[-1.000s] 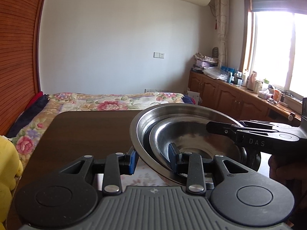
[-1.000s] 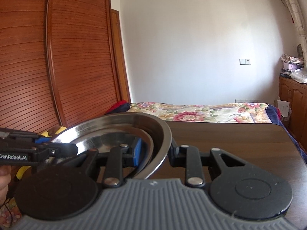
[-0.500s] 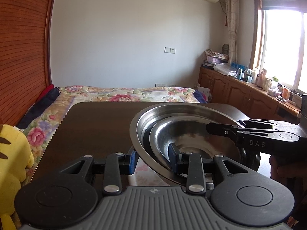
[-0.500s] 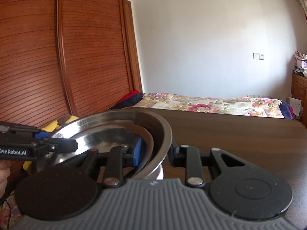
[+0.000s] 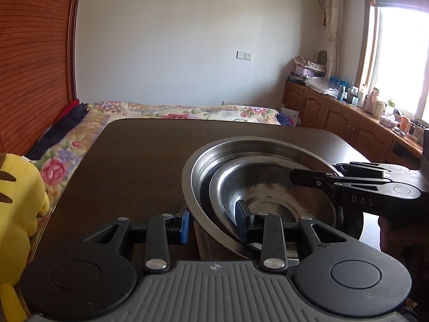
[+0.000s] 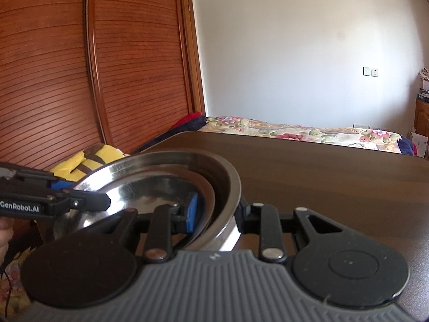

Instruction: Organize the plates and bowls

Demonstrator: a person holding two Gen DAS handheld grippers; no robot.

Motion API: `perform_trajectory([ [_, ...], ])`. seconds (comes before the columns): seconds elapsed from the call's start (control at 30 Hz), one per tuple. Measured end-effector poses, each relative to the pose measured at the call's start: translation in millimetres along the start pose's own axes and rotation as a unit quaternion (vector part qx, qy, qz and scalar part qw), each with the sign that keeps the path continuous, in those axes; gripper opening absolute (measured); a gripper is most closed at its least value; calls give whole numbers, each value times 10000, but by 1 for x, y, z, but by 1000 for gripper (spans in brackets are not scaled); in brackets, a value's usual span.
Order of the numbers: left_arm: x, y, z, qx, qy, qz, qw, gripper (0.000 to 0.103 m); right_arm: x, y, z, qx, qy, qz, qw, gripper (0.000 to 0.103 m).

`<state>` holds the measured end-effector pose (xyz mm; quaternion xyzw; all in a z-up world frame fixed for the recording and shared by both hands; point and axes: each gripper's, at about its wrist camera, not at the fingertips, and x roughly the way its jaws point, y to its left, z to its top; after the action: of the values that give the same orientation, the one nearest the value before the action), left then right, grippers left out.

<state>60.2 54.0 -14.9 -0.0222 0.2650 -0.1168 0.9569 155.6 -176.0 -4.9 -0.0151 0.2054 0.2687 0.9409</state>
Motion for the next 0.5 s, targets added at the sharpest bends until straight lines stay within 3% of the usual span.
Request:
perform_trajectory([
  [0.5,4,-1,-3,58,16,-36,10000,36,5,0,-2,5,39,-25,10000,32],
])
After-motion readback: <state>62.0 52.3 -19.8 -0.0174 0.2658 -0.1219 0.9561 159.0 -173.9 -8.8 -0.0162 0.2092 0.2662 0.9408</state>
